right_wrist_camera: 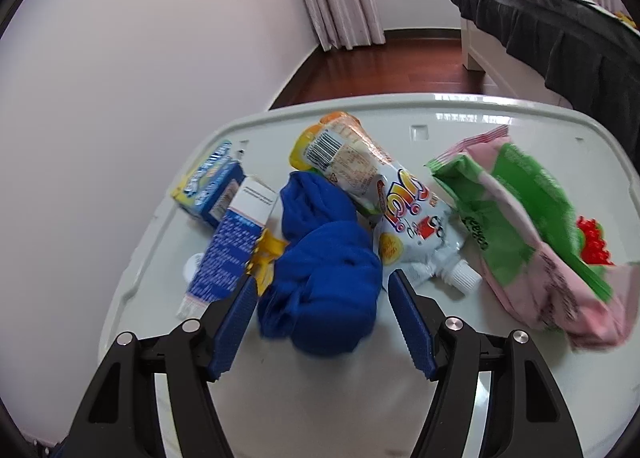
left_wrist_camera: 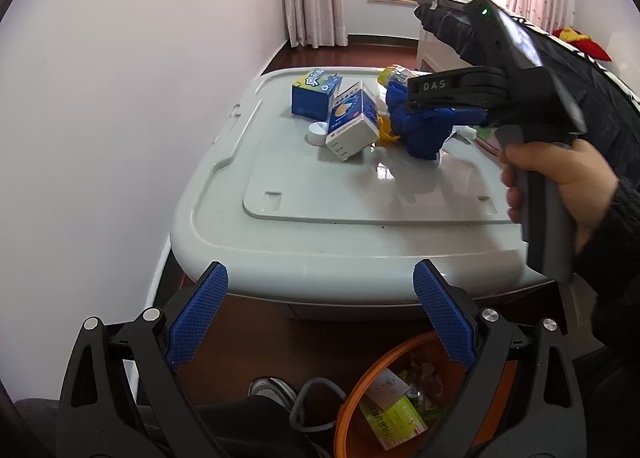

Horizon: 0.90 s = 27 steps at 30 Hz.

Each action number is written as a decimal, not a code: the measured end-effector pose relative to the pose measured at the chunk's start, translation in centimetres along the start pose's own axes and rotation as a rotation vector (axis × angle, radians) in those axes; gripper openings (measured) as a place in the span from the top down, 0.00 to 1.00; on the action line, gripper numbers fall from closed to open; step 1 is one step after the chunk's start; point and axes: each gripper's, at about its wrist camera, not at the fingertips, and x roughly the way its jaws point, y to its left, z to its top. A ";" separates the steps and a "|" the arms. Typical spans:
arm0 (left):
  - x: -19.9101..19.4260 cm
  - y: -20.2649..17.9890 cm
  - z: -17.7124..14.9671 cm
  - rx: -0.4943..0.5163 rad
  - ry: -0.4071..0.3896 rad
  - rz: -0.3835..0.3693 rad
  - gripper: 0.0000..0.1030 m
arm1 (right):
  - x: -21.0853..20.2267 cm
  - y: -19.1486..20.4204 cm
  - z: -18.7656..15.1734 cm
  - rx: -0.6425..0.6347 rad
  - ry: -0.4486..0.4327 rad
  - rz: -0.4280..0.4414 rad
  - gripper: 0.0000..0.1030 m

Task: Collect trash
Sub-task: 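Grasp the blue cloth with the right gripper and lift it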

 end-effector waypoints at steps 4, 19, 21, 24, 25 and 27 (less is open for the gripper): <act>0.1 0.2 -0.1 -0.010 0.008 -0.008 0.11 | 1.3 -0.2 0.1 0.006 0.023 -0.010 0.43; 0.5 -0.7 2.6 0.013 -0.039 0.019 0.11 | -4.8 -1.2 -0.6 -0.012 -0.128 0.058 0.57; 0.9 -1.3 4.0 0.039 -0.077 0.035 0.11 | -6.9 -1.9 -1.1 0.003 -0.160 0.075 0.57; 2.0 -2.3 6.0 0.081 -0.108 0.047 0.11 | -9.5 -3.1 -2.2 0.016 -0.185 0.093 0.57; 2.6 -2.8 6.6 0.099 -0.111 0.051 0.11 | -10.8 -3.7 -3.0 0.032 -0.191 0.111 0.57; 3.5 -3.6 7.5 0.137 -0.115 0.048 0.11 | -12.2 -4.3 -4.1 0.037 -0.190 0.128 0.57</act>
